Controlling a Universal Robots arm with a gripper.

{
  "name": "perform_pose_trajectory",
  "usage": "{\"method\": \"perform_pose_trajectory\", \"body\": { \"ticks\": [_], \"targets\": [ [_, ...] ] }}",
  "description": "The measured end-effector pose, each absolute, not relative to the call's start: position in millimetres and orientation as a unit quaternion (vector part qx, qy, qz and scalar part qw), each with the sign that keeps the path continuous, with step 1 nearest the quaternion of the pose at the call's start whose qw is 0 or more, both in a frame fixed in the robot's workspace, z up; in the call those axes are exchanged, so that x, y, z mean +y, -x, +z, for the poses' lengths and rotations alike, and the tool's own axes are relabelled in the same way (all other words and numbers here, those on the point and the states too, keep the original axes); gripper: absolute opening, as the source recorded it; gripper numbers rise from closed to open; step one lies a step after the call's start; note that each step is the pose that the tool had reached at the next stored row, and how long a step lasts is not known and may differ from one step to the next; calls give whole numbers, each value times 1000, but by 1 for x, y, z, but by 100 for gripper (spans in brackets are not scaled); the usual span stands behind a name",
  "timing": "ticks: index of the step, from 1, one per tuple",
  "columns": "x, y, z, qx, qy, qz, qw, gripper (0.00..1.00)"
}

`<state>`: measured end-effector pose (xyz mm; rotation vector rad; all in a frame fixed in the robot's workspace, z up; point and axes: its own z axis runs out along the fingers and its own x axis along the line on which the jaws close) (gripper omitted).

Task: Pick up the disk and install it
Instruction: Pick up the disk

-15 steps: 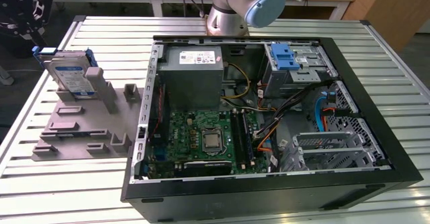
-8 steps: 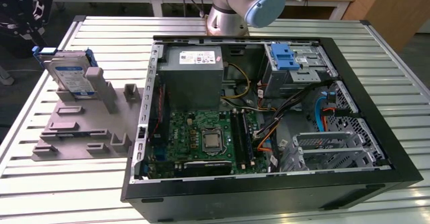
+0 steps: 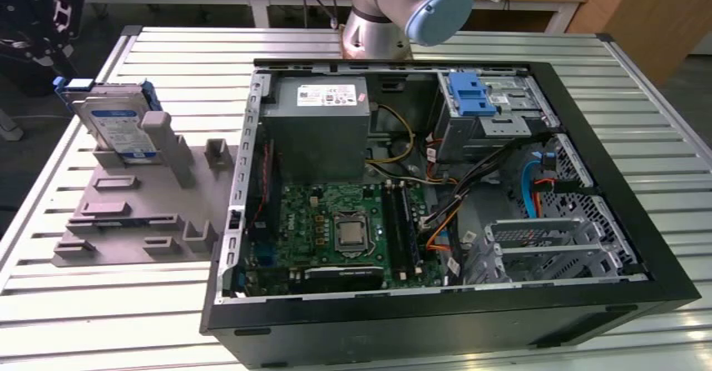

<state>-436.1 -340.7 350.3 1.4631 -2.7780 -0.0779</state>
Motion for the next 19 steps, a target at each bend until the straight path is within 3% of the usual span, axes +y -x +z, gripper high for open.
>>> {"method": "perform_pose_trajectory", "body": {
  "ticks": [19],
  "targets": [
    [-341,436,350,-811,-584,-24,4,11]
  ]
}}
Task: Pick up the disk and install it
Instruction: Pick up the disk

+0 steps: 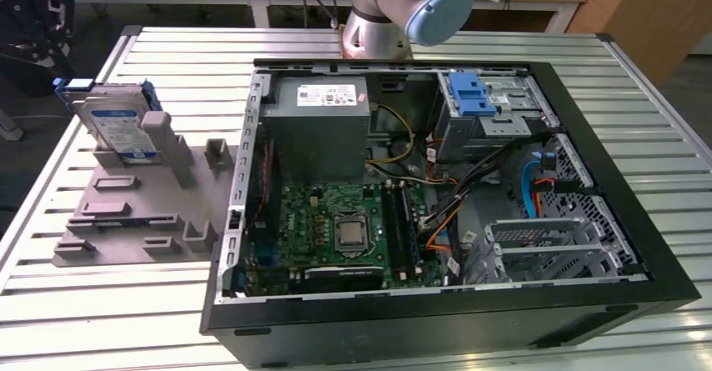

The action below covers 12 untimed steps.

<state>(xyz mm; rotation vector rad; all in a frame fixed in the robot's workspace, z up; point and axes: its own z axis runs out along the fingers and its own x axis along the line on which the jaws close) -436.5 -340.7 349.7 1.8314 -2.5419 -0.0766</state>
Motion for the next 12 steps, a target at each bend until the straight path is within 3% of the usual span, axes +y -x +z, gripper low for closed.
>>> {"method": "perform_pose_trajectory", "body": {
  "ticks": [12],
  "targets": [
    [-340,436,349,-762,-647,-24,6,11]
  ]
}}
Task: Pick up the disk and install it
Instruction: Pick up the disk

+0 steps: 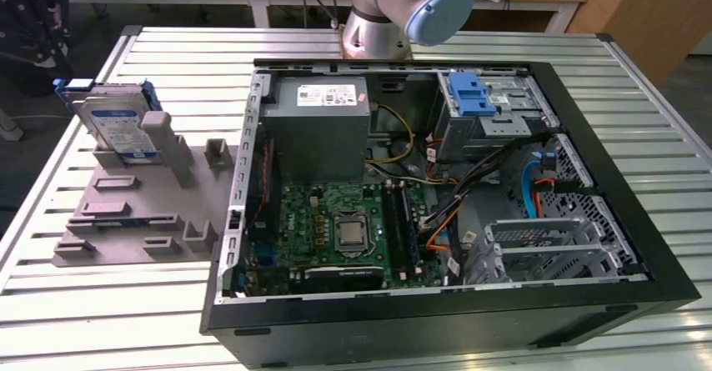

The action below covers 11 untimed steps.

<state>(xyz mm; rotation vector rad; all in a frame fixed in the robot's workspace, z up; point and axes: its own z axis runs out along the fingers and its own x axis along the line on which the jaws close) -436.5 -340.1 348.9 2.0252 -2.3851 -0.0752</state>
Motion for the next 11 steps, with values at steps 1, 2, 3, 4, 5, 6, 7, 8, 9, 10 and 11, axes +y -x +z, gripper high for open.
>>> {"method": "perform_pose_trajectory", "body": {
  "ticks": [1,2,3,4,5,6,7,8,9,10,11],
  "targets": [
    [-339,436,349,-761,-649,-24,6,11],
    [-338,436,349,-760,-650,-24,6,11],
    [-338,436,349,-758,-651,-24,6,11],
    [-337,436,348,-757,-652,-24,6,11],
    [-336,436,348,-756,-654,-24,6,11],
    [-336,436,348,-755,-655,-24,6,17],
    [-335,436,348,-754,-656,-24,6,23],
    [-335,436,347,-753,-658,-24,6,23],
    [-334,436,347,-751,-660,-24,6,29],
    [-334,436,346,-748,-663,-23,6,35],
    [-334,436,346,-745,-667,-23,7,35]
  ]
}}
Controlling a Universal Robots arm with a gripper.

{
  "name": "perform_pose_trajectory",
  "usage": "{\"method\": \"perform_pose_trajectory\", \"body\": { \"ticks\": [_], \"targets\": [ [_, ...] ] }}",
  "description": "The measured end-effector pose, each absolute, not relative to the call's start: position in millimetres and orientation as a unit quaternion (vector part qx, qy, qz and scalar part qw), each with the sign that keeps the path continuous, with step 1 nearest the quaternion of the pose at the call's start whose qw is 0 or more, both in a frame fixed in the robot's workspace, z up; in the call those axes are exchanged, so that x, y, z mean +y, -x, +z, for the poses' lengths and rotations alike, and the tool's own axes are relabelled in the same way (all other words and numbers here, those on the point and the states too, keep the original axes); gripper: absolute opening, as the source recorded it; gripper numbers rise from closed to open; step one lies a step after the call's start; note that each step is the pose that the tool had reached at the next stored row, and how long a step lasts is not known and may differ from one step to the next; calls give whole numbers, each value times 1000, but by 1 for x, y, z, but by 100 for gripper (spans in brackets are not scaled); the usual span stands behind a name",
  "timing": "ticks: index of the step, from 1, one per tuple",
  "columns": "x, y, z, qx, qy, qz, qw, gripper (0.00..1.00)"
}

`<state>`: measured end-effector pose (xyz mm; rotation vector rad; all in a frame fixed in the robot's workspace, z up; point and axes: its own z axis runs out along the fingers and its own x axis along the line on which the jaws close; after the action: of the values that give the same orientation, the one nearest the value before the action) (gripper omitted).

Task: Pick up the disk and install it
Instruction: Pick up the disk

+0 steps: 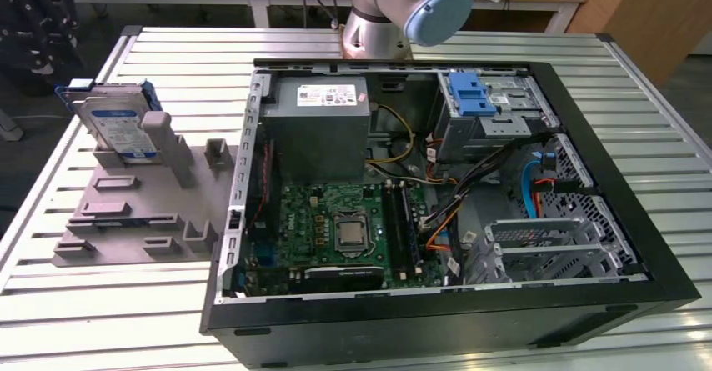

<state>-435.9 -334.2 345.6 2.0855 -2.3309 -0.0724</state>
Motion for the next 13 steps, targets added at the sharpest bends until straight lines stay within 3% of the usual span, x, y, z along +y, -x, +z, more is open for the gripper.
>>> {"method": "perform_pose_trajectory", "body": {
  "ticks": [2,6,13],
  "targets": [
    [-334,436,344,-737,-675,-22,6,47],
    [-334,436,340,-733,-680,-19,4,58],
    [-334,436,330,-733,-680,-14,-2,58]
  ]
}}
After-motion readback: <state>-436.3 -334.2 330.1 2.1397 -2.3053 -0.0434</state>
